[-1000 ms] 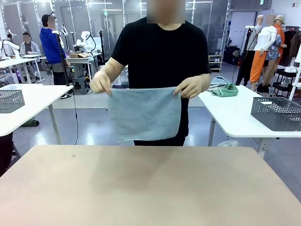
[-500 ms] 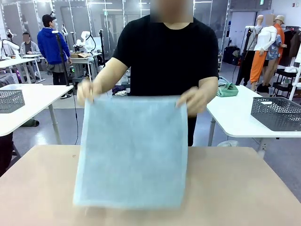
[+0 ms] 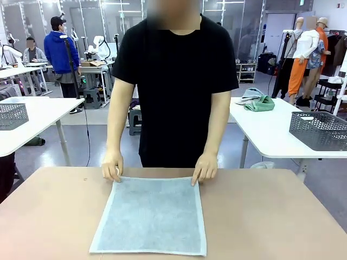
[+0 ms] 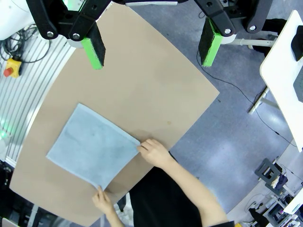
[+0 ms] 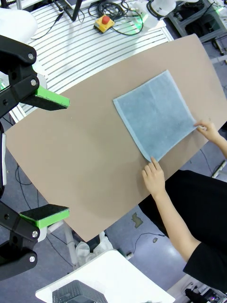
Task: Fold the towels and place them in the basket.
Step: When a person lays out a Towel with hook on the table, fold it in half twice.
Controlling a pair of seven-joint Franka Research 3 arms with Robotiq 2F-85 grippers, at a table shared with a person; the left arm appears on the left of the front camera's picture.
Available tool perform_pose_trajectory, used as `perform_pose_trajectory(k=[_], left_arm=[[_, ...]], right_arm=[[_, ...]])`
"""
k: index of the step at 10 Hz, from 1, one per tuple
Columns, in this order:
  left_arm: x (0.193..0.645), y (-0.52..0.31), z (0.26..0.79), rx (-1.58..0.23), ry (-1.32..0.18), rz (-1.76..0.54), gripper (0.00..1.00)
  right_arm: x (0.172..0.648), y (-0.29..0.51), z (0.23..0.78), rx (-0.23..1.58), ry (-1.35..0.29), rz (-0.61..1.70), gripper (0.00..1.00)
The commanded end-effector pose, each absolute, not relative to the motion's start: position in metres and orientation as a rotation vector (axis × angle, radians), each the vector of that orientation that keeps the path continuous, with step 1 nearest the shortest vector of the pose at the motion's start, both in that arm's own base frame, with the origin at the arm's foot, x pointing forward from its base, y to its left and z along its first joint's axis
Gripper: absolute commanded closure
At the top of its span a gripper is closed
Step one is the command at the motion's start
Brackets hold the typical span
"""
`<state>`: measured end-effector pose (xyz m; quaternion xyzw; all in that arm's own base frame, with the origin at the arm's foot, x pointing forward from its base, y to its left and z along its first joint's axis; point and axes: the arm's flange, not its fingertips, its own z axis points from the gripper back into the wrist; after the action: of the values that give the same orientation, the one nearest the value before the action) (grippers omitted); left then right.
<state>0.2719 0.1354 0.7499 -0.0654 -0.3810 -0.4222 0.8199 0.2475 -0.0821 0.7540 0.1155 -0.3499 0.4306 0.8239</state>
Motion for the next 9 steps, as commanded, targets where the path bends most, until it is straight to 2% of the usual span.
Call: perform_pose_trajectory(k=[1, 9], left_arm=[[0.2726, 0.1329, 0.7515, -0.143, -0.822, -0.909, 0.0], [0.2726, 0.1329, 0.7515, -0.143, -0.822, -0.909, 0.0]], right_arm=[[0.2475, -0.0819, 0.7516, 0.252, -0.75, 0.93, 0.0], [0.2475, -0.0819, 0.7516, 0.252, -0.75, 0.93, 0.0]])
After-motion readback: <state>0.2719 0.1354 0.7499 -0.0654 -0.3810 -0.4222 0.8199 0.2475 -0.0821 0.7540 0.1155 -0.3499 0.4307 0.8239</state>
